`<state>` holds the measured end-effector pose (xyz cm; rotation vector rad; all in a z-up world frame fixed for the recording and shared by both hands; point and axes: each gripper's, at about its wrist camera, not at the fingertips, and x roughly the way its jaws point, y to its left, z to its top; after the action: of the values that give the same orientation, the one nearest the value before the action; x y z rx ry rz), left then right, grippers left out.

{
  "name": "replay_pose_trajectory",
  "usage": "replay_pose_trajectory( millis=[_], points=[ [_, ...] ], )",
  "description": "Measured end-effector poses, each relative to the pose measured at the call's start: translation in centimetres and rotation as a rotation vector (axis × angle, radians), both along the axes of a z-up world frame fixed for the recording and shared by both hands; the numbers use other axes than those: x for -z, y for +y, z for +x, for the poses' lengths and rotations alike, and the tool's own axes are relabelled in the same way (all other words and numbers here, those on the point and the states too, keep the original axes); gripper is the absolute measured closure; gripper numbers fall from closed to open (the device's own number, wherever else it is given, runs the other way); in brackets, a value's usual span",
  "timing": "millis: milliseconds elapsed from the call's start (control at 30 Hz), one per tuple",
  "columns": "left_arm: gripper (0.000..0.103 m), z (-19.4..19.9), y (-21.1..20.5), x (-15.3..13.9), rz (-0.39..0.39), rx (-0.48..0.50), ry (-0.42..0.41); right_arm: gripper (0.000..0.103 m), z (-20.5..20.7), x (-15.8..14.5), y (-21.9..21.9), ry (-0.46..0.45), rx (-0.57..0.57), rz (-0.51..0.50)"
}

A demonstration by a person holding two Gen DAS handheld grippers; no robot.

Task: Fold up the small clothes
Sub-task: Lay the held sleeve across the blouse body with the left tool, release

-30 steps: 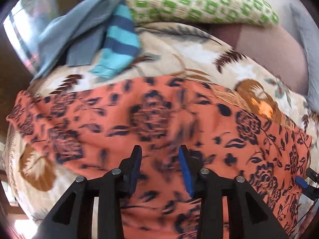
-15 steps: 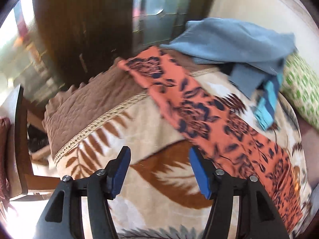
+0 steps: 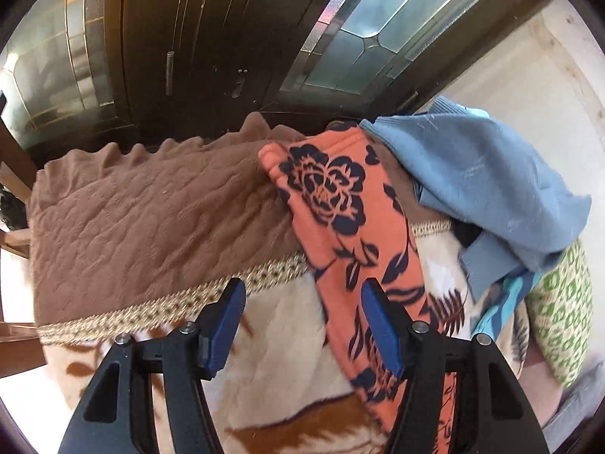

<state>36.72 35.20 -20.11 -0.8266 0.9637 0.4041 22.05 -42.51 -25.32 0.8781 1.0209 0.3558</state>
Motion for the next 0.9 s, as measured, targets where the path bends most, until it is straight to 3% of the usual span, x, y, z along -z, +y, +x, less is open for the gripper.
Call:
replay_pose_trajectory(
  millis=[133, 300, 467, 533, 633, 900],
  points=[
    [0.041, 0.9, 0.6, 0.7, -0.022, -0.029, -0.066, 0.03, 0.2, -0.2, 0.5, -0.012, -0.014, -0.024],
    [0.058, 2.9, 0.6, 1.1, -0.008, -0.008, -0.098, 0.029, 0.4, -0.4, 0.9, -0.029, -0.033, -0.051],
    [0.088, 4.6, 0.2, 1.3, 0.084, 0.003, -0.065, 0.027, 0.5, -0.6, 1.4, -0.048, -0.05, -0.084],
    [0.094, 4.7, -0.2, 1.0, 0.108, 0.002, -0.065, 0.026, 0.6, -0.7, 1.6, -0.053, -0.053, -0.098],
    [0.098, 4.5, -1.7, -0.9, 0.176, 0.033, -0.099, 0.027, 0.6, -0.8, 1.7, -0.053, -0.051, -0.104],
    [0.098, 2.6, -11.8, -11.1, 0.295, 0.324, -0.273, 0.026, 0.0, -2.6, 0.1, -0.086, 0.02, -0.056]
  ],
)
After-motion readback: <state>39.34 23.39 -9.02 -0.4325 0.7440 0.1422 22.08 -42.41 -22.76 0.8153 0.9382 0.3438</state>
